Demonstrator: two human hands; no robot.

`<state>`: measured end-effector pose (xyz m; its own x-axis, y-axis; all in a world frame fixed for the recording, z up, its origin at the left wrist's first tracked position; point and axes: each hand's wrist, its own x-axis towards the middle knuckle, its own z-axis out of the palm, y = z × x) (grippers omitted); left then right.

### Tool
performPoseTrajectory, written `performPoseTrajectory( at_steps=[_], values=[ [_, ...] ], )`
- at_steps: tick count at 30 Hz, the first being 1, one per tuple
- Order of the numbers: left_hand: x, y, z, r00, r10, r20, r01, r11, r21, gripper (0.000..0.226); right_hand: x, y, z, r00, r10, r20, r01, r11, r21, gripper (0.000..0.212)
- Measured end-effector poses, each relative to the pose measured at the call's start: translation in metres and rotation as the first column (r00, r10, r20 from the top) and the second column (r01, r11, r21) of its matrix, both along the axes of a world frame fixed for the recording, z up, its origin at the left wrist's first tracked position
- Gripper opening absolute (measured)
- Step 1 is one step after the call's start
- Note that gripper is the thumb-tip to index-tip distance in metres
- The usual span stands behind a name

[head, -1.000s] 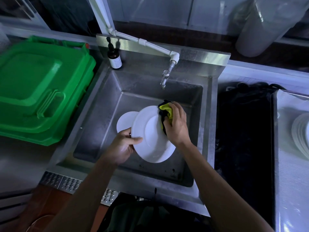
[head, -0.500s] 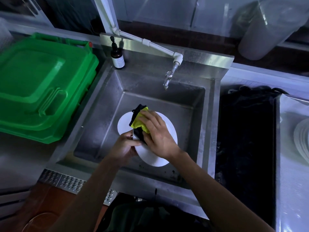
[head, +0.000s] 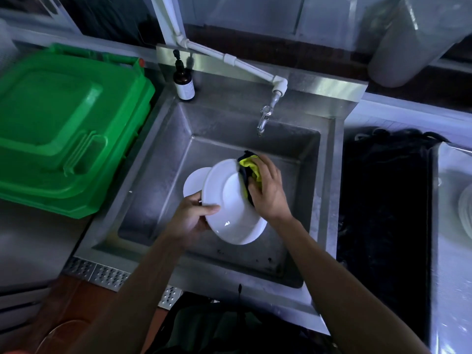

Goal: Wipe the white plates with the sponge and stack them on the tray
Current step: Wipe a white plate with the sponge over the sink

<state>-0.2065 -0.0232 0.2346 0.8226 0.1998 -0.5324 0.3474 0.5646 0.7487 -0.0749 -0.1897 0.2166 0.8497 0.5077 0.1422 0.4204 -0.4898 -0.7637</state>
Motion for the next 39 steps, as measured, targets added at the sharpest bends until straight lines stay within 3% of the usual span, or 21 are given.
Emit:
performPoseTrajectory(
  at_steps=[6,13,16,21,27,32,35,39],
  values=[
    [0.009,0.009,0.0,0.997,0.038,0.064,-0.037,0.999,-0.008,0.039,-0.017,0.005,-0.009,0.977,-0.183,-0.111,0.184,0.983,0.002,0.051],
    [0.026,0.024,0.001,0.996,0.083,0.024,-0.082,0.996,-0.035,0.034,-0.041,0.036,-0.001,0.939,-0.308,-0.149,0.317,0.948,0.037,0.048],
    [0.035,0.029,0.002,0.996,0.089,0.001,-0.088,0.994,-0.06,0.042,-0.053,0.054,0.005,0.93,-0.341,-0.135,0.351,0.934,0.06,0.045],
    [0.045,0.043,-0.002,0.996,0.086,0.004,-0.085,0.988,-0.126,0.031,-0.075,0.086,0.014,0.943,-0.332,-0.018,0.331,0.936,0.118,0.042],
    [0.044,0.06,-0.008,0.99,0.138,-0.005,-0.135,0.962,-0.238,0.051,-0.094,0.105,0.009,0.928,-0.353,0.115,0.35,0.936,0.046,0.042],
    [0.036,0.07,-0.014,0.996,0.073,-0.055,-0.087,0.943,-0.322,0.057,-0.102,0.116,0.012,0.89,-0.447,0.094,0.451,0.892,-0.023,0.048],
    [0.035,0.074,-0.015,0.998,0.047,-0.046,-0.059,0.944,-0.323,0.067,-0.105,0.115,0.014,0.859,-0.503,0.096,0.504,0.864,0.025,0.053],
    [0.032,0.077,-0.02,0.999,0.017,-0.038,-0.029,0.947,-0.321,0.064,-0.105,0.106,0.011,0.831,-0.556,0.02,0.555,0.831,0.041,0.054]
  ],
)
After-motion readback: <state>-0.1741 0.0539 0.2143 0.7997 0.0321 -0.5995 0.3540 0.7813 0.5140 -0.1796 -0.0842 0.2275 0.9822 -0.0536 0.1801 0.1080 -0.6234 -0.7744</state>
